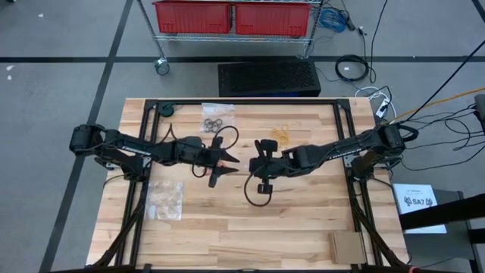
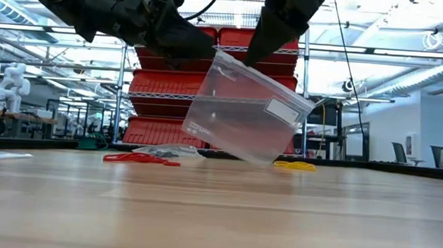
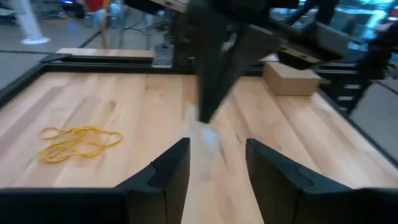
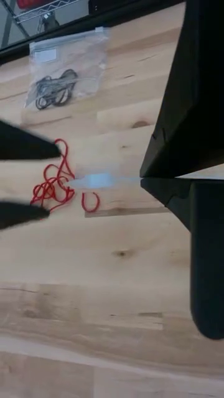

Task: Sort rubber bands
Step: Open the bottom right transparent zip bag

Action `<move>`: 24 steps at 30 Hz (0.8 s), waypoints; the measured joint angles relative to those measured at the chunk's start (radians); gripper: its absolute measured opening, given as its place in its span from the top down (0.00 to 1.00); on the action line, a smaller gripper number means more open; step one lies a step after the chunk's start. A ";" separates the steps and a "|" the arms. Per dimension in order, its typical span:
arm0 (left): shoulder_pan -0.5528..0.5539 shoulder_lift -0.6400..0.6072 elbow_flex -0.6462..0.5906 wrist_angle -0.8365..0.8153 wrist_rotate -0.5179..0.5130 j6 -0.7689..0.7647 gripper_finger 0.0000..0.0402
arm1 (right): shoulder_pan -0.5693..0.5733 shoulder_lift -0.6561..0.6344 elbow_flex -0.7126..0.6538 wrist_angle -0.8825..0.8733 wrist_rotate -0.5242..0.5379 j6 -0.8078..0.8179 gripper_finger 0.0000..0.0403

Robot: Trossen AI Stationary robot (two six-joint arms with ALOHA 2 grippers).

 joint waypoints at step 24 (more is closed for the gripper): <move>-0.026 0.000 0.000 -0.016 -0.039 0.007 0.60 | 0.000 0.000 0.002 0.029 0.031 -0.010 1.00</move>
